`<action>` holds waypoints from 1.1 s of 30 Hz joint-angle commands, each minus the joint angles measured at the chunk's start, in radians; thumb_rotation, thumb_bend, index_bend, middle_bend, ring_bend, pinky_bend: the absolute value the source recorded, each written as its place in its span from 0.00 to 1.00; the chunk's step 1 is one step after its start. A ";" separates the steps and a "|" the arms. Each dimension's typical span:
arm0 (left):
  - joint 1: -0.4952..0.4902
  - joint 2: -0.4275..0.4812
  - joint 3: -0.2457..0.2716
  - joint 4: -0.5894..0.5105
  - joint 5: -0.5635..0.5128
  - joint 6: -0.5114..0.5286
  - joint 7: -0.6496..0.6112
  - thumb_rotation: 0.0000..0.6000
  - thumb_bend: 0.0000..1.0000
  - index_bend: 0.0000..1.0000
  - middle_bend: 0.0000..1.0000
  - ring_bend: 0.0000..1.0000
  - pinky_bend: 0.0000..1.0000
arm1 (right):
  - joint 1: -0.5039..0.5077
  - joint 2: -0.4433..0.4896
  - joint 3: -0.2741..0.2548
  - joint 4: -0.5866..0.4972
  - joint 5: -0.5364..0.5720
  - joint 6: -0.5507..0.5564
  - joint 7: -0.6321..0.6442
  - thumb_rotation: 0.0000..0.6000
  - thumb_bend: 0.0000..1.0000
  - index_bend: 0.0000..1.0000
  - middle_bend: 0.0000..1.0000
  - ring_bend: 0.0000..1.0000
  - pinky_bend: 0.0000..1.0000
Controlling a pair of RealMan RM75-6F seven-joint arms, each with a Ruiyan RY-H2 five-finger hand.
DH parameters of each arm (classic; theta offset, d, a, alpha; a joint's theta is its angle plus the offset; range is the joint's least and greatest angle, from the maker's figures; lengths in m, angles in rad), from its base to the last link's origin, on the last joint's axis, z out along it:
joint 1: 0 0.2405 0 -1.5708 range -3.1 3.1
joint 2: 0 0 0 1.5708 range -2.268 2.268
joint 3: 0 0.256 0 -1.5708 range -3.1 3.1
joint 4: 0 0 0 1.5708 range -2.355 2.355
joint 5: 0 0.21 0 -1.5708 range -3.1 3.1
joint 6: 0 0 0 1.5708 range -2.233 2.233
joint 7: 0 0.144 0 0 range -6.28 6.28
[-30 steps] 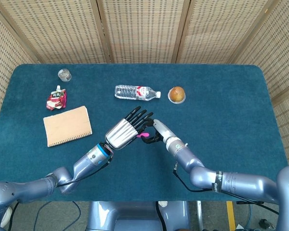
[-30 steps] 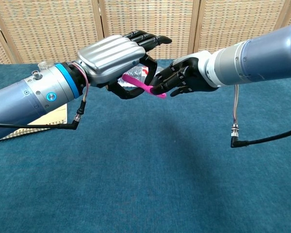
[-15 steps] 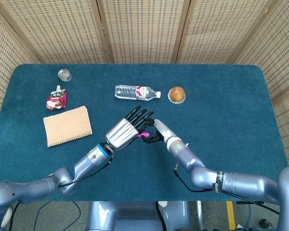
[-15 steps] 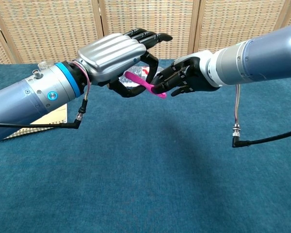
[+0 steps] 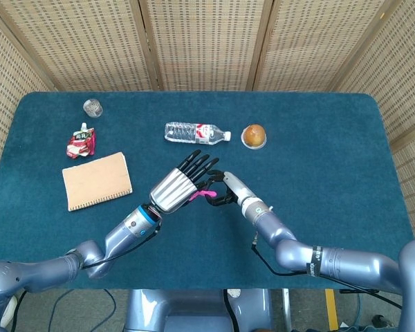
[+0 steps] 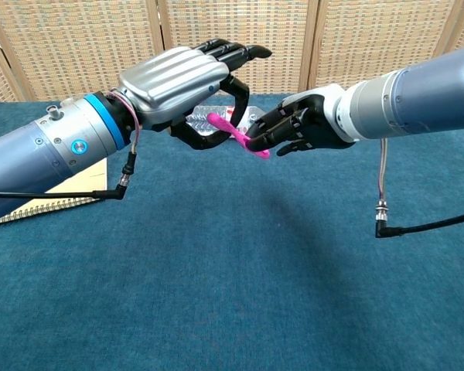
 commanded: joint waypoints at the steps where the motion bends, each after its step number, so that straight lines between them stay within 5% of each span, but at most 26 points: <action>1: 0.001 0.002 -0.001 -0.001 -0.001 0.002 -0.001 1.00 0.48 0.83 0.00 0.00 0.00 | -0.002 -0.001 -0.002 0.003 -0.002 -0.001 0.001 1.00 0.61 0.70 0.19 0.00 0.00; 22: 0.011 0.038 -0.024 -0.037 -0.015 0.032 -0.026 1.00 0.52 0.83 0.00 0.00 0.00 | -0.023 0.005 -0.016 0.026 -0.008 -0.005 0.009 1.00 0.61 0.70 0.19 0.00 0.00; 33: 0.024 0.102 -0.079 -0.095 -0.040 0.079 -0.053 1.00 0.52 0.83 0.00 0.00 0.00 | -0.040 0.020 -0.025 0.036 -0.005 0.001 0.011 1.00 0.61 0.71 0.19 0.00 0.00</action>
